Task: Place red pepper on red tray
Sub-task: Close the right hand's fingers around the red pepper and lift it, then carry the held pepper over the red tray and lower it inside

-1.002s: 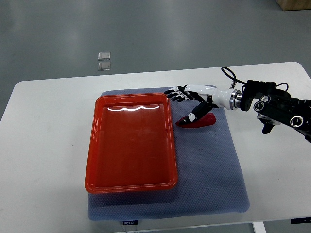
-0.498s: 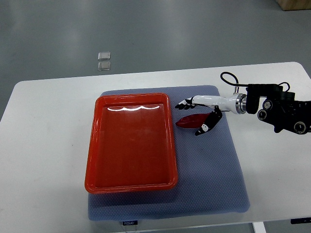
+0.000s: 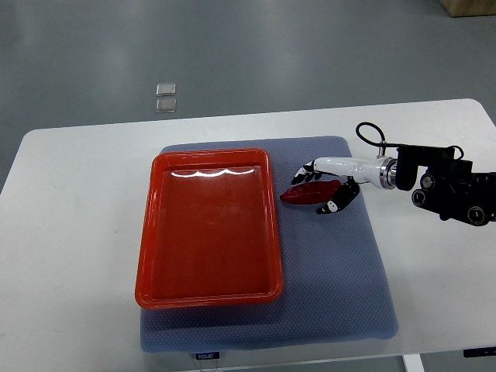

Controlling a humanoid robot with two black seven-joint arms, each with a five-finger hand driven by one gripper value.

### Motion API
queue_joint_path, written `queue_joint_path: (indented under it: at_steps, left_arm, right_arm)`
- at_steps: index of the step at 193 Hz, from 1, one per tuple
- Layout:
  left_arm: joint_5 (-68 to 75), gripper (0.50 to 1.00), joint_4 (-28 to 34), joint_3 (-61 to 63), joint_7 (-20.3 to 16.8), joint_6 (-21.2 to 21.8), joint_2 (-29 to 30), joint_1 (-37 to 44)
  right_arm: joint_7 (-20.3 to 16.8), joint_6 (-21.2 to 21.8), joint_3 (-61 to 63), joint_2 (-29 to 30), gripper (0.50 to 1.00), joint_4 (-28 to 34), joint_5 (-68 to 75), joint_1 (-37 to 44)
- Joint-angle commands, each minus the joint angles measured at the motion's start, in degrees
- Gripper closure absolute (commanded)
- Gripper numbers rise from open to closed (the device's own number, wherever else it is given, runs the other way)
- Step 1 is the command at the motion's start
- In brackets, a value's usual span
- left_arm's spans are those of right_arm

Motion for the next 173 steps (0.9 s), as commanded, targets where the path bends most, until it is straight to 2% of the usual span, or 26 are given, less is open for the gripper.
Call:
queue_joint_path:
  at_steps: [1, 12, 25, 36, 130, 173]
  left_arm:
    - [0.00, 0.500, 0.00, 0.00, 0.00, 0.00, 0.00, 0.06]
    - [0.00, 0.500, 0.09, 0.00, 0.00, 0.00, 0.00, -0.03]
    - [0.00, 0.500, 0.00, 0.00, 0.00, 0.00, 0.00, -0.03]
    - [0.00, 0.500, 0.00, 0.00, 0.00, 0.00, 0.00, 0.06]
    - [0.00, 0.500, 0.09, 0.00, 0.00, 0.00, 0.00, 0.06]
    - [0.00, 0.500, 0.00, 0.00, 0.00, 0.00, 0.00, 0.06]
  right_arm:
    - [0.00, -0.26, -0.74, 0.11, 0.818, -0.37, -0.68, -0.01]
    - [0.08, -0.79, -1.36, 0.19, 0.861, -0.55, -0.77, -0.10]
    - [0.08, -1.58, -1.97, 0.19, 0.952, -0.63, -0.94, -0.01]
    - [0.08, -1.58, -2.15, 0.19, 1.000, -0.63, -1.21, 0.07]
    - [0.17, 0.35, -1.53, -3.59, 1.000, 0.33, -0.86, 4.38]
    - [1.05, 0.09, -1.01, -3.94, 1.000, 5.43, 3.10, 8.60]
